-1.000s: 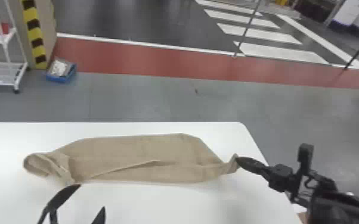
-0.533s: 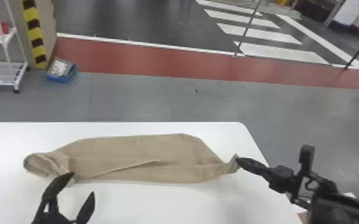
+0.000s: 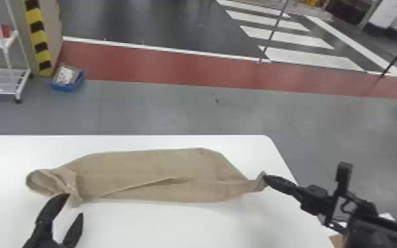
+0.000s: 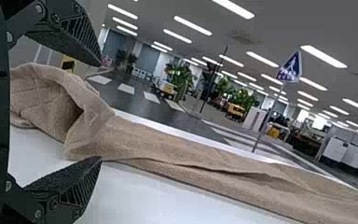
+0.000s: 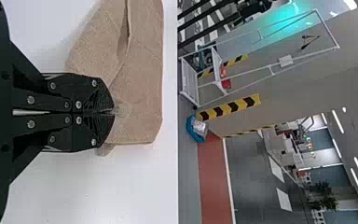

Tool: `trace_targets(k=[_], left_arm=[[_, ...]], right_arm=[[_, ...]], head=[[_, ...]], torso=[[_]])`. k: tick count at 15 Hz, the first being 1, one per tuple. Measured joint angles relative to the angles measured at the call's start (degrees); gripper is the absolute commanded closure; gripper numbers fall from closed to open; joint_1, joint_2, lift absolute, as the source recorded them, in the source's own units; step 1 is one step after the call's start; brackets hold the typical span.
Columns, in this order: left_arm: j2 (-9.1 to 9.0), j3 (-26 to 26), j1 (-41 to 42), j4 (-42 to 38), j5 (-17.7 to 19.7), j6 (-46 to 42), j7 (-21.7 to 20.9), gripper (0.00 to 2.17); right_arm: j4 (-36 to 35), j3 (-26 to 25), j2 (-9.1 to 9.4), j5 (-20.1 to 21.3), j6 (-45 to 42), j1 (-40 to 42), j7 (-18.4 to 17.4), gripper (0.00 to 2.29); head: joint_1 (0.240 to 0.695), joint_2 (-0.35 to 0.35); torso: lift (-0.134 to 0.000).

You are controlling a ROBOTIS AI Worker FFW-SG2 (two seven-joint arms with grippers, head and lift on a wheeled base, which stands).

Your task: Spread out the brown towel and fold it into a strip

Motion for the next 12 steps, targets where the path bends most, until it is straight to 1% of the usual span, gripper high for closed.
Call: trace_targets(k=[1, 2, 4, 6, 11, 12], left_arm=[[-0.06, -0.02, 0.0, 0.02, -0.34, 0.22, 0.34, 0.28], [-0.2, -0.04, 0.0, -0.07, -0.28, 0.27, 0.26, 0.29], [-0.42, -0.28, 0.49, -1.01, 1.32, -0.13, -1.44, 0.29], [-0.59, -1.33, 0.89, -1.88, 2.2, -0.49, -1.73, 0.29], [-2.04, -2.11, -0.31, -2.01, 3.32, -0.04, -3.57, 0.34], [-2.14, -2.02, -0.45, -2.04, 4.41, -0.03, -4.27, 0.44]], right_arm=[[0.0, -0.1, 0.0, -0.04, 0.29, 0.0, 0.03, 1.93], [0.0, -0.14, 0.0, -0.05, 0.44, 0.0, 0.09, 1.93], [0.02, -0.22, -0.03, -0.09, 0.6, 0.15, 0.47, 1.93], [0.12, -0.66, -0.24, -0.11, 0.73, 0.31, 0.63, 1.93], [0.46, -1.37, -0.52, -0.92, 0.54, 0.89, 0.8, 1.93], [0.49, -1.38, -0.52, -0.99, 0.47, 0.98, 0.8, 1.93]], head=[[0.695, -0.35], [0.695, -0.35], [0.695, -0.35], [0.695, -0.35], [0.695, -0.35], [0.695, -0.35]], torso=[[0.0], [0.0], [0.0], [0.0], [0.0], [0.0]])
